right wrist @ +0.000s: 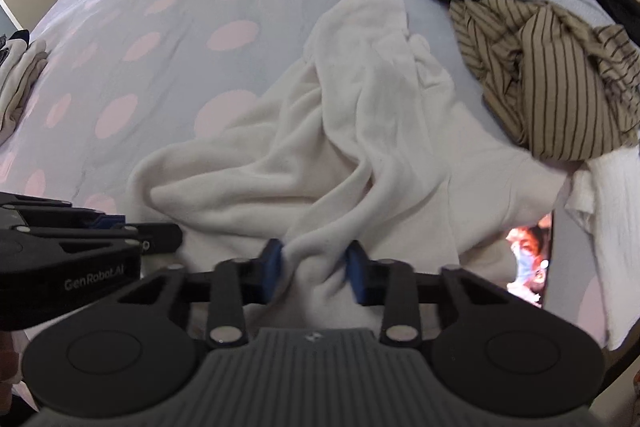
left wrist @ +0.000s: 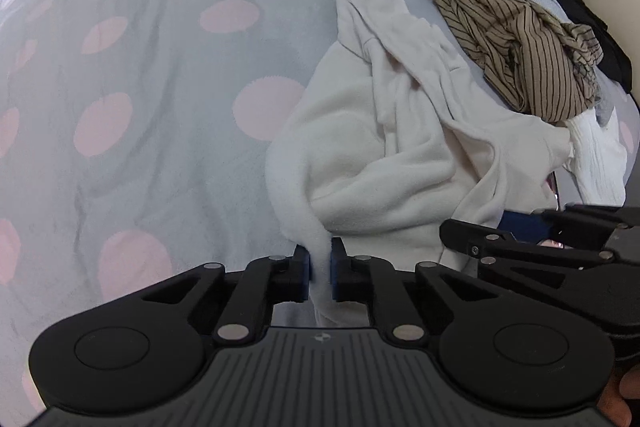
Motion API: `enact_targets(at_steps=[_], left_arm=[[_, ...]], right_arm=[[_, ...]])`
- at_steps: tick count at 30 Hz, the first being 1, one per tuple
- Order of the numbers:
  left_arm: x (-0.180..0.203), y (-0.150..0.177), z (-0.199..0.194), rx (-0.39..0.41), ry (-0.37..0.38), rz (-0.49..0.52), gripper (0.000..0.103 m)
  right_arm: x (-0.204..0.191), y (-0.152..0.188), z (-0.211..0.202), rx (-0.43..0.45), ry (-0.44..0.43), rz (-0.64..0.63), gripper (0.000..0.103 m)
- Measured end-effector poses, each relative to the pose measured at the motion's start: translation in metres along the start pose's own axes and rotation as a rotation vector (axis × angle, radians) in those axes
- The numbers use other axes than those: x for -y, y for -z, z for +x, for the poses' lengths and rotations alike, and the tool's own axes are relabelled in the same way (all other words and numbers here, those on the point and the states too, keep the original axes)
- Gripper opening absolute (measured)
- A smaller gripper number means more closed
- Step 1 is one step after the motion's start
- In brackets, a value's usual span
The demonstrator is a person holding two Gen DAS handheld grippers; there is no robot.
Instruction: Fold clothes
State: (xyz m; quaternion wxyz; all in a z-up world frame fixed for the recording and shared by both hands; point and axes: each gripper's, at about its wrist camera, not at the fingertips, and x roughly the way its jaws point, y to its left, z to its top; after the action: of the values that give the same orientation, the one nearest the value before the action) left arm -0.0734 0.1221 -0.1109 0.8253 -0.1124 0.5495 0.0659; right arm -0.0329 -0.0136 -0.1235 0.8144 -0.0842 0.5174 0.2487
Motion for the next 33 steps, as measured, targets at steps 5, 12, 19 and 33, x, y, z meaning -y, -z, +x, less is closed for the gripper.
enact_targets(at_steps=[5, 12, 19, 33], left_arm=[[-0.018, 0.005, -0.026, 0.059, -0.020, -0.054, 0.005], [-0.069, 0.026, -0.091, 0.170, -0.126, -0.125, 0.005], [-0.115, 0.049, -0.170, 0.315, -0.255, -0.215, 0.004], [-0.160, 0.085, -0.157, 0.257, -0.300, -0.336, 0.004]], right_arm=[[-0.017, -0.001, -0.016, 0.037, -0.039, -0.045, 0.016], [-0.071, -0.003, -0.050, 0.082, -0.198, -0.129, 0.015], [-0.130, 0.003, -0.099, 0.153, -0.345, -0.259, 0.011], [-0.084, -0.010, -0.084, 0.214, -0.025, -0.182, 0.010]])
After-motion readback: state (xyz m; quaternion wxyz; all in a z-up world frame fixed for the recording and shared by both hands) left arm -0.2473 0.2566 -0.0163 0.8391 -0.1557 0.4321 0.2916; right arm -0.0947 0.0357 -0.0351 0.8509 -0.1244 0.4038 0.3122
